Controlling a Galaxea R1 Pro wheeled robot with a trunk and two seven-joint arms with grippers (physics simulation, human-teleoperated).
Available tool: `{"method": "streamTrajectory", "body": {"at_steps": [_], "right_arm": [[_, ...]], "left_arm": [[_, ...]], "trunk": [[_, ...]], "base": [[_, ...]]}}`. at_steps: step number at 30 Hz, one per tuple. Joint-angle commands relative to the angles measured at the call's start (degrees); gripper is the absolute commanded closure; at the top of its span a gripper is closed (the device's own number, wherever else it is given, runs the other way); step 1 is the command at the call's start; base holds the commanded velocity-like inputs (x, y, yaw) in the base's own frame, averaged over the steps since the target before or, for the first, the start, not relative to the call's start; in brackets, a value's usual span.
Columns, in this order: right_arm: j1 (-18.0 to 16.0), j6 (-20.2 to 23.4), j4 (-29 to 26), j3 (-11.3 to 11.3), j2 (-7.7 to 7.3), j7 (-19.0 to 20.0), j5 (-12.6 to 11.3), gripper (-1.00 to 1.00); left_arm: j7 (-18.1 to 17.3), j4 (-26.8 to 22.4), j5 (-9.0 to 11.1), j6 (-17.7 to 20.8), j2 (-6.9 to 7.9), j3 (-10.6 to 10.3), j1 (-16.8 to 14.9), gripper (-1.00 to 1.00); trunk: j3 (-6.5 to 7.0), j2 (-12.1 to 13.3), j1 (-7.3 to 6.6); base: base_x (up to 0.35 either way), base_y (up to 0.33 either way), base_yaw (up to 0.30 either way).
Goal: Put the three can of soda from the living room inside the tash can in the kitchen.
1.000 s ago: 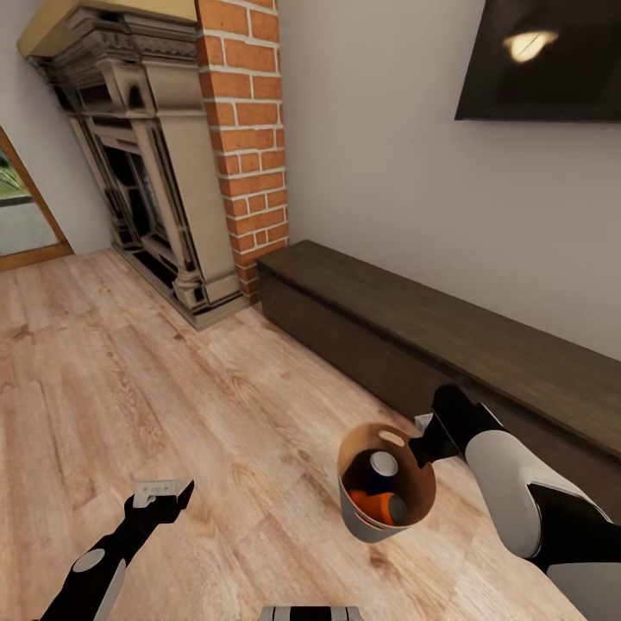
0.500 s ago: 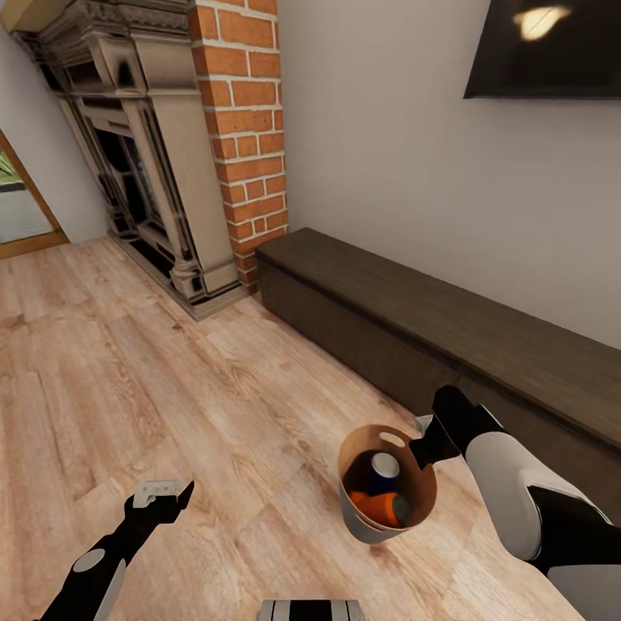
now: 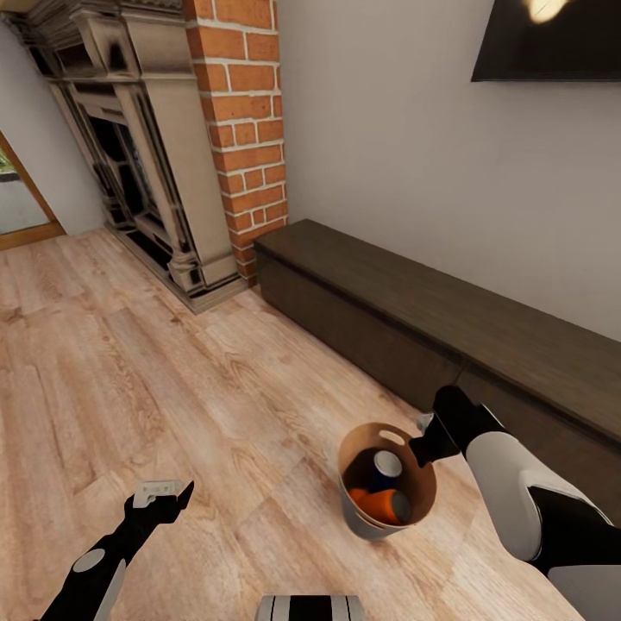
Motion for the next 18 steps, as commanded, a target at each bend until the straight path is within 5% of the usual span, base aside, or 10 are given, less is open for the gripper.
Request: {"method": "streamTrajectory", "body": {"at_steps": [1,11,18], "right_arm": [[-0.01,0.40,-0.14,-0.14,0.00,0.19,-1.00,1.00],[-0.03,0.23,-1.26,-0.44,-0.28,0.19,-1.08,1.00],[-0.01,0.22,-1.24,-0.39,-0.34,0.19,-1.06,1.00]], "left_arm": [[0.00,0.00,0.00,0.00,0.00,0.00,0.00,-1.00],[-0.01,0.00,0.00,0.00,0.00,-0.06,0.00,-1.00],[-0.01,0.09,-0.06,0.00,0.00,-0.09,0.00,-1.00]], "trunk": [[0.00,0.00,0.00],[0.00,0.00,0.00],[-1.55,-0.10,0.18]], "base": [[0.000,0.000,0.000],[0.000,0.000,0.000],[0.000,0.000,0.000]]}}
